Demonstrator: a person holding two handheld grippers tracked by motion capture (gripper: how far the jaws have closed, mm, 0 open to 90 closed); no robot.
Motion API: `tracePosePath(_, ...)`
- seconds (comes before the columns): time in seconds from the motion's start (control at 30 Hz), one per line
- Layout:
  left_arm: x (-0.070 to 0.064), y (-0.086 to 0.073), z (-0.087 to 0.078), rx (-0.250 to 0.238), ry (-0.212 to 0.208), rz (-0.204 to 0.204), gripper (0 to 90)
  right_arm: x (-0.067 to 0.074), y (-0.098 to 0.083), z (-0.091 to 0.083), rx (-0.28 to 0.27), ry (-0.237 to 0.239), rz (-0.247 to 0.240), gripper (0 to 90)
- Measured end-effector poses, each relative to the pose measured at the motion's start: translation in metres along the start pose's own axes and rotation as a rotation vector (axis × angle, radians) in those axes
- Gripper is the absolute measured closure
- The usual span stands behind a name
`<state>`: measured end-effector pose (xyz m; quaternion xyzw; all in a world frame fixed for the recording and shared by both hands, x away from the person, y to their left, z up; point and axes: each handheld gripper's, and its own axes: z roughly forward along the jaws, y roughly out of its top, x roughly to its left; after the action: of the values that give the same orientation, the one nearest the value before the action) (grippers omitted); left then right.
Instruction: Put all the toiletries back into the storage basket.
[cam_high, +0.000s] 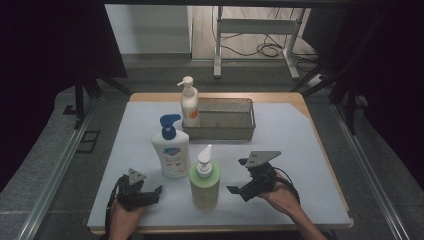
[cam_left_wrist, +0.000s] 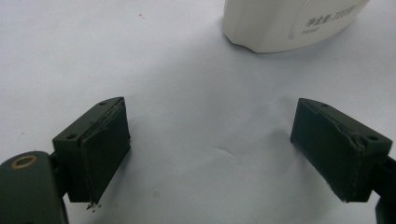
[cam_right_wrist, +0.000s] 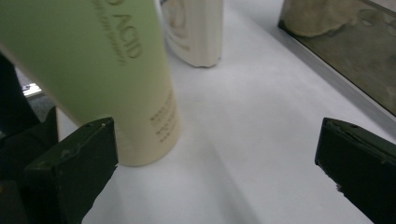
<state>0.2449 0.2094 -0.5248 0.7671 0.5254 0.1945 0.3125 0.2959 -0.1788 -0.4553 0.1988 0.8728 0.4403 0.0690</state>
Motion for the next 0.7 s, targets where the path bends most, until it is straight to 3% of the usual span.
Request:
tracePosePath(0.2, 0.0, 0.0, 0.0, -0.001, 0.0, 0.0, 11.5, 0.012, 0.004, 0.004, -0.007, 0.039, -0.01, 0.0)
tracePosePath(0.7, 0.0, 0.0, 0.0, -0.001, 0.0, 0.0, 11.5, 0.034, 0.018, 0.01, -0.015, 0.084, -0.049, 1.4)
